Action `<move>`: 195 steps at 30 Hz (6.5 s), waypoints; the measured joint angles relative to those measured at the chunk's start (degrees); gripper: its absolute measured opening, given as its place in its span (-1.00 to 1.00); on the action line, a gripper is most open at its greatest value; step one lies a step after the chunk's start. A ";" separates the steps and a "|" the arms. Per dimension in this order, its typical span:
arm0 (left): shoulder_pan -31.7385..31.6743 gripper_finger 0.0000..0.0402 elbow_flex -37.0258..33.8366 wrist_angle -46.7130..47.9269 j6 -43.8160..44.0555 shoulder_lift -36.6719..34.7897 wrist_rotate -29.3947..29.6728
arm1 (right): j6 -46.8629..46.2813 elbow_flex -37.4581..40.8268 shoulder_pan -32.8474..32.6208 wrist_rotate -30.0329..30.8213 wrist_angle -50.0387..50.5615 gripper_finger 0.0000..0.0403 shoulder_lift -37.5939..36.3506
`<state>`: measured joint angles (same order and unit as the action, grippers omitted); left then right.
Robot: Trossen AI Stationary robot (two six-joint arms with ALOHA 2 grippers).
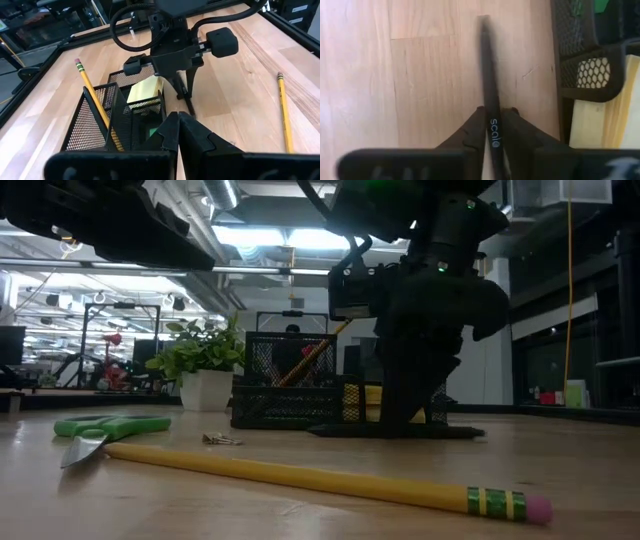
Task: Pick and place office supplies into organizer
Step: Put the black pen into the black desk organizer, then put the yellow pencil into the black desk organizer
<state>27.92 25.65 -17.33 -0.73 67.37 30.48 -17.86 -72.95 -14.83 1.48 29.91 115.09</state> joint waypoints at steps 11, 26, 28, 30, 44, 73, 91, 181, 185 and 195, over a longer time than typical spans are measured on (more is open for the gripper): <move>0.00 -0.98 0.00 0.01 0.00 0.00 -0.07 | 2.88 0.05 -0.03 0.11 -1.00 -0.86 -0.04; 0.00 -0.99 0.00 -0.02 -0.02 0.00 0.02 | -0.19 -4.84 -0.39 -4.41 -0.08 -0.83 -0.33; 0.00 -0.99 0.00 -0.02 -0.02 0.00 0.02 | 0.07 -5.64 -0.39 -4.40 -0.11 -0.81 -0.33; 0.00 -0.99 0.00 -0.02 -0.02 0.00 0.02 | 0.89 -6.53 -0.39 -4.38 -0.09 -0.82 -0.33; 0.00 -0.97 0.00 -0.45 0.00 0.00 0.07 | 16.13 -21.81 0.05 5.37 8.37 -0.83 -0.66; 3.53 -0.98 -0.04 15.99 -0.67 -16.84 6.25 | 22.44 -23.17 11.67 7.42 3.80 -0.87 -2.49; 9.21 -0.99 -0.04 24.92 6.19 -20.02 10.69 | 19.62 5.83 12.00 13.96 -46.56 -0.87 -10.76; 9.09 -0.71 0.02 17.08 14.55 -5.95 6.74 | 12.72 -4.61 -4.92 21.27 -17.73 -0.98 -12.24; 9.07 -0.70 0.02 15.38 13.07 -4.95 6.80 | 8.70 -4.59 -6.69 21.23 -15.68 -0.95 -12.22; 9.07 -0.71 0.02 15.35 14.18 -4.79 6.92 | -5.58 -4.59 -8.28 7.11 -14.14 -0.81 -12.20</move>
<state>36.99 25.67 -1.98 13.45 62.58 37.40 -23.45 -77.54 -23.11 8.59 15.77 102.89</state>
